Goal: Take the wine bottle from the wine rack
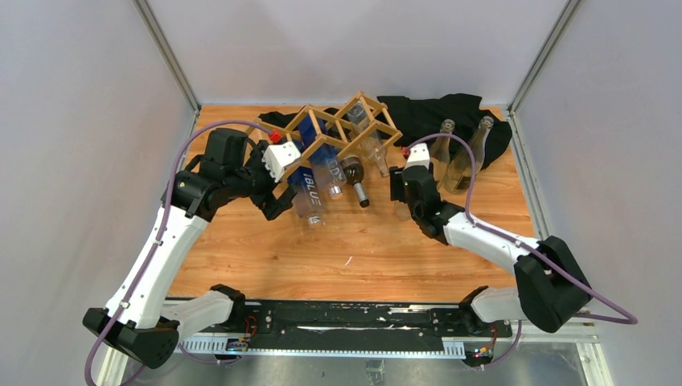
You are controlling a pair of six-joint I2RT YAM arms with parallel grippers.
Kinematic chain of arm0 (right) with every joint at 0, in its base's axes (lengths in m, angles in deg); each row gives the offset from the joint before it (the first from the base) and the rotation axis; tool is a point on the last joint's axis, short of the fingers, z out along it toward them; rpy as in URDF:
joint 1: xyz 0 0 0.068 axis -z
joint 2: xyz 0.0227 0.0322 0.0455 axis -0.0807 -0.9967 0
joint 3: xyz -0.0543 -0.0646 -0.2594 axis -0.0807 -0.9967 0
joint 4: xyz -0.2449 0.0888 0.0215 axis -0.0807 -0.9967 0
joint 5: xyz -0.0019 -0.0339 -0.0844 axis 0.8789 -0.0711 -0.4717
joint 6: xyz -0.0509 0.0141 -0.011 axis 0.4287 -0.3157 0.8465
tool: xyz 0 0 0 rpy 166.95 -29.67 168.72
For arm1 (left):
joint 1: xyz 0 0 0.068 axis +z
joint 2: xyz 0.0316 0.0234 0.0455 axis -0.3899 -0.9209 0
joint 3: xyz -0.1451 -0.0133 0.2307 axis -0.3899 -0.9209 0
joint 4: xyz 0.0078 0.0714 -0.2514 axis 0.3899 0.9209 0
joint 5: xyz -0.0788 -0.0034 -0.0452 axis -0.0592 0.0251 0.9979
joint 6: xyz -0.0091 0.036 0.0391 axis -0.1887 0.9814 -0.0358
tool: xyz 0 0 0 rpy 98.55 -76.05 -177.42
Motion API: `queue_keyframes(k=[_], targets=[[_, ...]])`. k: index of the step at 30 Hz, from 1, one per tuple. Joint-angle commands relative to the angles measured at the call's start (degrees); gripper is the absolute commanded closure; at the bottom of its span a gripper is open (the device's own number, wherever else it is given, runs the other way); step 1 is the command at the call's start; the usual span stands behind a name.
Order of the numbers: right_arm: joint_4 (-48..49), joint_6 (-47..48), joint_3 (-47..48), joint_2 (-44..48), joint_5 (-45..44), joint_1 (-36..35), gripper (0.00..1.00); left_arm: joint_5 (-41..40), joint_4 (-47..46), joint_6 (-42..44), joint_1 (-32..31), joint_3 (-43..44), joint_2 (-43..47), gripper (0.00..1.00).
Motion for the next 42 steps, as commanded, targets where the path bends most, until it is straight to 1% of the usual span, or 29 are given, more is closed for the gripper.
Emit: queue_keyframes(k=[1,4,6,7,9,11,19,22,26,27,30,32,34,38,40,42], targets=[[2.79,-1.52,-1.60,1.11,-1.88,0.73,0.77,0.56,-0.37,0.63,0.26,0.63,-0.05,0.00],[2.23,-1.80,-2.52,2.88,-1.31,0.73,0.54,0.89,-0.29,0.56,0.26,0.96,0.03,0.00],[1.34,-2.33,-2.51,4.16,-1.58,0.76,0.35,1.64,-0.35,0.58,0.26,0.99,0.48,0.00],[0.58,-2.40,-2.26,4.77,-1.55,0.77,0.27,2.17,-0.37,0.61,0.25,1.08,0.64,0.00],[-1.22,-2.56,-1.65,6.35,-1.03,0.70,0.16,2.69,-0.33,0.35,0.25,1.32,0.87,0.00],[-3.17,-3.17,-1.02,8.16,-0.77,0.60,0.14,2.63,-0.29,0.12,0.31,1.38,0.89,0.00],[-9.83,-3.63,1.57,15.67,-0.93,-0.44,0.11,2.40,-0.29,-0.36,0.29,2.39,0.66,0.00],[-11.54,-3.02,3.10,18.45,0.64,-0.89,0.10,2.04,-0.29,-0.87,0.29,2.80,0.28,0.00],[-14.39,-2.61,6.90,20.47,0.08,-2.51,0.09,1.46,-0.29,-0.70,0.31,3.10,0.28,0.00],[-16.35,-2.40,7.87,20.86,-0.42,-3.02,0.09,1.30,-0.24,-0.71,0.31,3.16,0.28,0.00],[-19.29,-1.86,12.06,21.20,-2.00,-5.54,0.09,0.85,-0.26,-0.90,0.56,3.47,0.14,0.00],[-21.20,-1.29,15.88,19.74,-3.05,-8.63,0.09,0.78,-0.29,-0.96,1.37,3.88,-0.35,0.00],[-24.37,-1.92,21.31,16.22,-1.86,-11.83,0.08,0.80,-0.29,-0.62,2.78,4.24,-1.13,0.00],[-31.47,-4.76,32.33,5.03,4.59,-17.09,0.08,2.25,-0.29,0.77,7.27,4.52,-2.08,0.00],[-32.51,-5.62,36.46,-0.38,8.45,-18.97,0.08,2.72,-0.24,1.72,9.16,4.04,-2.24,0.00],[-33.34,-6.78,40.60,-5.38,12.04,-19.98,0.05,2.81,-0.29,3.01,10.85,3.21,-2.30,0.00]])
